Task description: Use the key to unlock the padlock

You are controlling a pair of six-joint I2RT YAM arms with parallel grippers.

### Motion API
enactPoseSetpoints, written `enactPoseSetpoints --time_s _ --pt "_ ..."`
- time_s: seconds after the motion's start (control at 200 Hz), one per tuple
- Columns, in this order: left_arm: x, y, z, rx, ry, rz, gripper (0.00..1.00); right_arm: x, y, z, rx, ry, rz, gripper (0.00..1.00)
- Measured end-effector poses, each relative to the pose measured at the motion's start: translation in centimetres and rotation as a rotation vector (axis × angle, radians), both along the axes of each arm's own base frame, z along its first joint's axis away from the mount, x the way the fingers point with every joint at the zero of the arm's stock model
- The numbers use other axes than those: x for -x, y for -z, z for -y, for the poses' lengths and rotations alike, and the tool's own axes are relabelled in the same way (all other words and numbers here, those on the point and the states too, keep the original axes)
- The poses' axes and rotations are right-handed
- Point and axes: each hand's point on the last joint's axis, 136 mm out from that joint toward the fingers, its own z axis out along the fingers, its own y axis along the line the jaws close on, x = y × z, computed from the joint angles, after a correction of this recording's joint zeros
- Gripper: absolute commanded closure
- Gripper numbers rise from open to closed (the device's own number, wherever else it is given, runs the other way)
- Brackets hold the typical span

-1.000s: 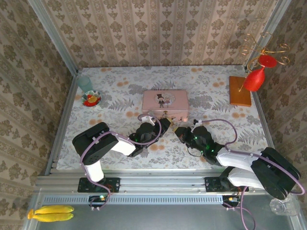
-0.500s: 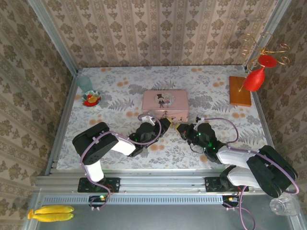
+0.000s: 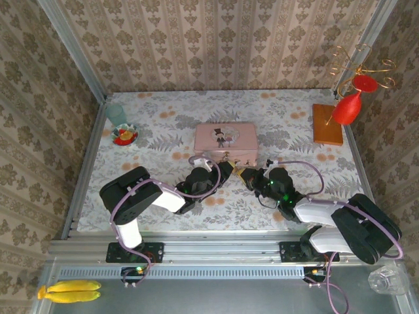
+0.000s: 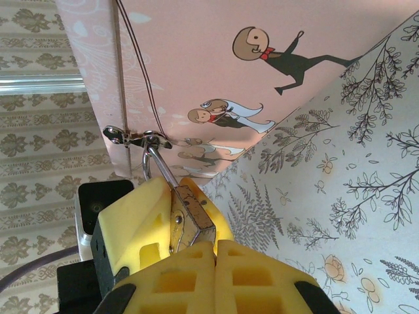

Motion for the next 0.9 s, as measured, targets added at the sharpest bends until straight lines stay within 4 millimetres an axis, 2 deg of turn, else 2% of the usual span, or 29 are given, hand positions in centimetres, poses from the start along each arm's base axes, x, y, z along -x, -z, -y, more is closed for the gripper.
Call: enactPoseSetpoints --time_s 0.35,0.625,0.675,0.83,0.9 --pt "-0.4 0.0 0.2 -0.005 -0.013 0.012 1.00 -0.6 0.1 -0.1 0.000 -0.001 -0.017 1.00" --pt "-1.6 2.5 -0.8 -0.069 -0.087 -0.012 1.00 -1.8 2.5 -1.3 0.020 -0.024 -0.100 1.00" --pt "-1.6 2.7 -1.0 -0.078 -0.088 -0.016 1.00 -1.8 2.7 -1.4 0.029 -0.033 -0.104 0.94" --pt "-1.2 3.3 -1.8 -0.123 -0.078 -0.001 1.00 -1.9 3.0 -2.0 0.122 -0.085 -0.109 0.64" --pt "-0.6 3.5 -2.1 -0.153 -0.044 0.014 1.00 -2.0 1.9 -1.9 0.155 -0.101 -0.055 0.55"
